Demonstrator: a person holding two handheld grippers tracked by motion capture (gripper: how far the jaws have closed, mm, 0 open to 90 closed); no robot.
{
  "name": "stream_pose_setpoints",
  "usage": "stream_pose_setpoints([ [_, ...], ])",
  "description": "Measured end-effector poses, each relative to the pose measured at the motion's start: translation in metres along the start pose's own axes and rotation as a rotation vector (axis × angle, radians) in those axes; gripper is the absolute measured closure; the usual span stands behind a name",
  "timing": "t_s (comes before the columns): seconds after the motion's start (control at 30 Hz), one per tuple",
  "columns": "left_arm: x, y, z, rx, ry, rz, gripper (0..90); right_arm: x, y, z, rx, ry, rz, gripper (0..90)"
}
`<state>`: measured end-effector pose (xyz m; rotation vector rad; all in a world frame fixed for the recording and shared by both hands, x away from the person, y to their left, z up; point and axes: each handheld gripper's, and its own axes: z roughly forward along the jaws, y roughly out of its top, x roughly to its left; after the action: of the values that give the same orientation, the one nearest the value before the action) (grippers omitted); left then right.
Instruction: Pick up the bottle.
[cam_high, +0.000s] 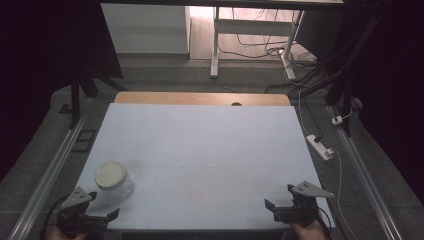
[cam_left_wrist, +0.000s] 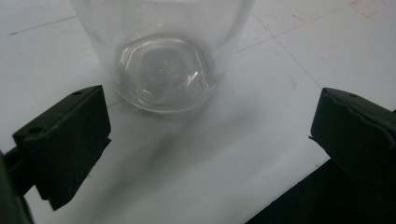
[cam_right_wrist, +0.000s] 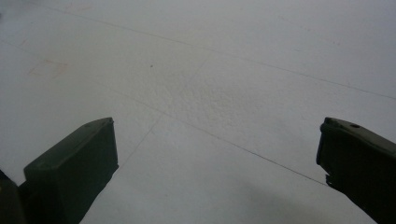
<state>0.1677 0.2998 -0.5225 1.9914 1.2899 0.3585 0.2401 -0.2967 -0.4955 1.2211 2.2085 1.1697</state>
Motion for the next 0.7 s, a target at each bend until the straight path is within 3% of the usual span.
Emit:
stream_pose_setpoints([
  [0.2,0.0026,-0.0005,-0.0011,-0.014,-0.029,-0.014,0.0,0.0009,0.0002,0.0005,0.008,0.009,-0.001,0.0],
  [0.7,0.0033,-0.0003,-0.0015,-0.016,-0.03,-0.017,0.0,0.0022,0.0006,0.002,0.02,0.024,-0.02,0.0],
])
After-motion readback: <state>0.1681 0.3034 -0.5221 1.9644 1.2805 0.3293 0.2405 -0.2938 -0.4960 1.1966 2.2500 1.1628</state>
